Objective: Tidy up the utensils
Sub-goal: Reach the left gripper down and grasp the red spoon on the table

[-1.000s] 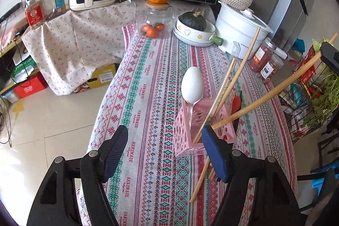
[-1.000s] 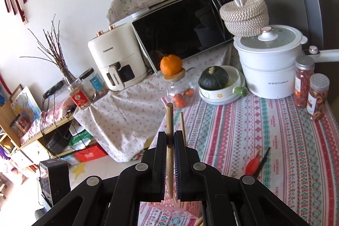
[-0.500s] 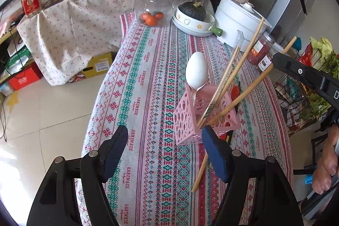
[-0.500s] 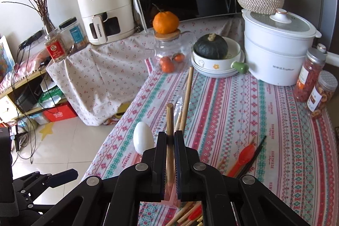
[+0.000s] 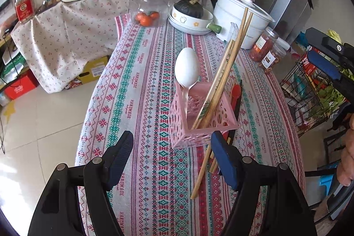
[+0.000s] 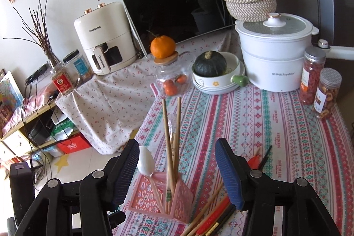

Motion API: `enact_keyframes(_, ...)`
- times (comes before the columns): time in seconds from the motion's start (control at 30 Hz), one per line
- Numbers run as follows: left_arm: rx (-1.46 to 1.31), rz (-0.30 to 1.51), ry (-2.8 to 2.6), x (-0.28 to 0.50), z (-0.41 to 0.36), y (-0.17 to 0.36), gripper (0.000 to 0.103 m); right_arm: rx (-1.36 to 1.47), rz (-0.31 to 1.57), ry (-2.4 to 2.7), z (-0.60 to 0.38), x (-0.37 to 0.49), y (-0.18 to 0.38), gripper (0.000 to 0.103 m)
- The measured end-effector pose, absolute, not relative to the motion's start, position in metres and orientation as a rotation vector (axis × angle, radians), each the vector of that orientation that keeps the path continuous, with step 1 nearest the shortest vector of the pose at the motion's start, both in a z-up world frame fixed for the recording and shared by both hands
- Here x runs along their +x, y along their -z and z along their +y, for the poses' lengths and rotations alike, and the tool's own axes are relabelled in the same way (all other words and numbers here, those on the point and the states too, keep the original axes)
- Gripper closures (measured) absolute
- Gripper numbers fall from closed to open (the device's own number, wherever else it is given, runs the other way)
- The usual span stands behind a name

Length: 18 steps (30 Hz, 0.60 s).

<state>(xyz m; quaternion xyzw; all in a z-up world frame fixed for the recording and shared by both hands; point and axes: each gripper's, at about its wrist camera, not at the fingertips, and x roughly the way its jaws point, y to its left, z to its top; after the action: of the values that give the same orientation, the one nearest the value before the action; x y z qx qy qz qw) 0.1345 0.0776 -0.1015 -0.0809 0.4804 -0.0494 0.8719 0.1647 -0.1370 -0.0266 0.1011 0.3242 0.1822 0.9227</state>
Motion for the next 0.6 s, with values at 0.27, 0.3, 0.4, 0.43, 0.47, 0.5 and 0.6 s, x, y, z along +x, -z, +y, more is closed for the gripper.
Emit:
enact_keyframes(0.27, -0.137, 1.034, 0.151, 0.131, 0.055, 0.109, 0.028, 0.259, 0.785, -0.234, -0.183, 0.169, 0.055, 0.023)
enact_keyframes(0.3, -0.13, 1.037, 0.158, 0.13, 0.051, 0.109, 0.028, 0.261, 0.806, -0.217, -0.188, 0.17, 0.06, 0.022)
enact_keyframes(0.4, -0.103, 1.042, 0.183, 0.127, 0.038, 0.111, 0.028, 0.251, 0.862, -0.172, -0.2, 0.17, 0.073, 0.022)
enact_keyframes(0.43, -0.089, 1.044, 0.196, 0.125, 0.032, 0.111, 0.028, 0.247, 0.88, -0.16, -0.204, 0.17, 0.077, 0.021)
enact_keyframes(0.47, -0.073, 1.047, 0.212, 0.124, 0.025, 0.111, 0.028, 0.242, 0.897, -0.153, -0.208, 0.169, 0.08, 0.021)
enact_keyframes(0.5, -0.055, 1.049, 0.23, 0.122, 0.017, 0.111, 0.028, 0.237, 0.909, -0.148, -0.212, 0.168, 0.082, 0.021)
enact_keyframes(0.6, 0.013, 1.052, 0.271, 0.118, -0.005, 0.111, 0.028, 0.209, 0.927, -0.128, -0.224, 0.162, 0.086, 0.018)
